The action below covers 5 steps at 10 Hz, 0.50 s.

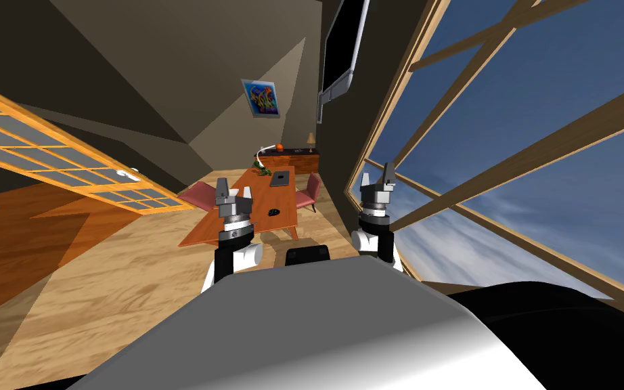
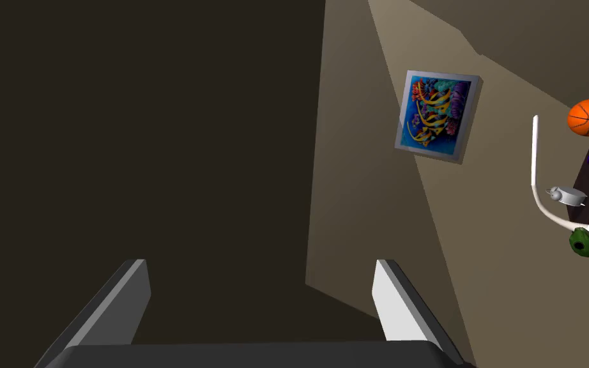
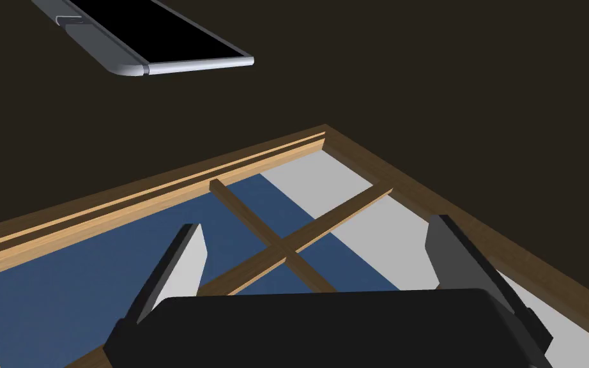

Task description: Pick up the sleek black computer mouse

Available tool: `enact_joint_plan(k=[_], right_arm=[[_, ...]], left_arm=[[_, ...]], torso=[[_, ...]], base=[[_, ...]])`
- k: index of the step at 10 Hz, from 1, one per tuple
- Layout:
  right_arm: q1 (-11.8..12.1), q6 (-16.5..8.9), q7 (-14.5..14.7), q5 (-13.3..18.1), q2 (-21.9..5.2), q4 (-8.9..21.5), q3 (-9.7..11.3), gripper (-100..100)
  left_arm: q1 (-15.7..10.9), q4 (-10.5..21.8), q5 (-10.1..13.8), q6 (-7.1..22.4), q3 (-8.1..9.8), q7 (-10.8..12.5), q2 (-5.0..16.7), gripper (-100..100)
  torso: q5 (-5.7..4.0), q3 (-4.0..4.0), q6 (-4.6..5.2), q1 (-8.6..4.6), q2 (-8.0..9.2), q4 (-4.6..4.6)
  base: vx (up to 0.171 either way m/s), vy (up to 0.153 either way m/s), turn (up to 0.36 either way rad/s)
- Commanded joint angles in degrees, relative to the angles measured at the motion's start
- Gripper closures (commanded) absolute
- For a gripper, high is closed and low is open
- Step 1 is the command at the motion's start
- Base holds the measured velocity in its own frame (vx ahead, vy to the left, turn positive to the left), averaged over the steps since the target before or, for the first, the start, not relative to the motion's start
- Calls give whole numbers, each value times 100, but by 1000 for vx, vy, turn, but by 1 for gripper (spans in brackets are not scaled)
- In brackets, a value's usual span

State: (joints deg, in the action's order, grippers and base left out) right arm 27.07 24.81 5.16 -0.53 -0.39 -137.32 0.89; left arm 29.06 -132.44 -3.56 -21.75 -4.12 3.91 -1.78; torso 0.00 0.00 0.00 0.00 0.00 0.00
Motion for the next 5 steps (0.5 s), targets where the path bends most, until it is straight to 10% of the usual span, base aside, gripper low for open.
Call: enact_joint_plan(k=[1, 5], right_arm=[[0, 0, 0, 0, 0, 0, 0, 0], [0, 0, 0, 0, 0, 0, 0, 0]], left_arm=[[8, 45, 47, 38, 15, -22, 193, -100], [53, 325, 392, 268, 164, -176, 829, -100]], torso=[[0, 0, 0, 0, 0, 0], [-2, 6, 1, -8, 10, 2]], base=[[-10, -4, -15], [-24, -23, -62]])
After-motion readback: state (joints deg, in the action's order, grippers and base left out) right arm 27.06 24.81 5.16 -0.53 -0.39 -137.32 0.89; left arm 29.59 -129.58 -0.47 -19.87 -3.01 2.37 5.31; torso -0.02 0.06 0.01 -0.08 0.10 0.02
